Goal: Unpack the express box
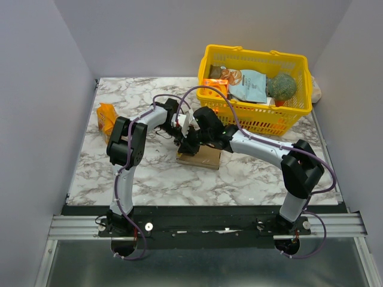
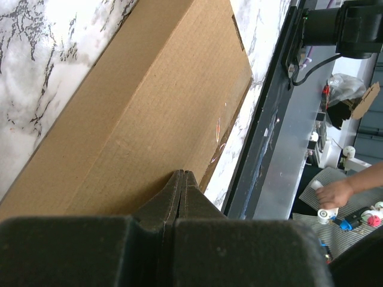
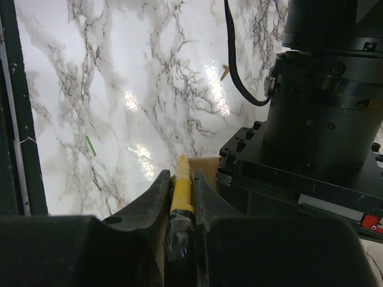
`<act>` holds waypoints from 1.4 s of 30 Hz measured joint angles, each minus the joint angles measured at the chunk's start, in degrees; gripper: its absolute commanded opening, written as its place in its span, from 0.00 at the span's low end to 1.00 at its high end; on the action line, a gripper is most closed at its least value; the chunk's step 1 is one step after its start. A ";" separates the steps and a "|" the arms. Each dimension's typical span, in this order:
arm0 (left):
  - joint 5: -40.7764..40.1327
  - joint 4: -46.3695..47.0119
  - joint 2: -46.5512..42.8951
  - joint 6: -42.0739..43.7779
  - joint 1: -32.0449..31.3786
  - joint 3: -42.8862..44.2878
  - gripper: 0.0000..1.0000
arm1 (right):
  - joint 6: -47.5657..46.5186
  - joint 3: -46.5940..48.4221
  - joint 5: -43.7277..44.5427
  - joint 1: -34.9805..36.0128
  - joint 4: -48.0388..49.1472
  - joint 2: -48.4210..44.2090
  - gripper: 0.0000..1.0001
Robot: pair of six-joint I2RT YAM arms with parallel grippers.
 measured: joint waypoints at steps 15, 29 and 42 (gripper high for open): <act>-0.02 -0.02 0.00 0.04 0.00 -0.02 0.00 | -1.97 -0.92 -0.04 -0.02 0.96 0.63 0.01; 0.00 -0.74 0.46 0.44 0.00 0.59 0.00 | -3.06 -4.04 0.42 0.00 0.20 -2.69 0.01; 0.00 -1.44 0.83 0.63 0.00 1.18 0.00 | -3.74 -6.73 3.13 0.00 0.04 -5.35 0.00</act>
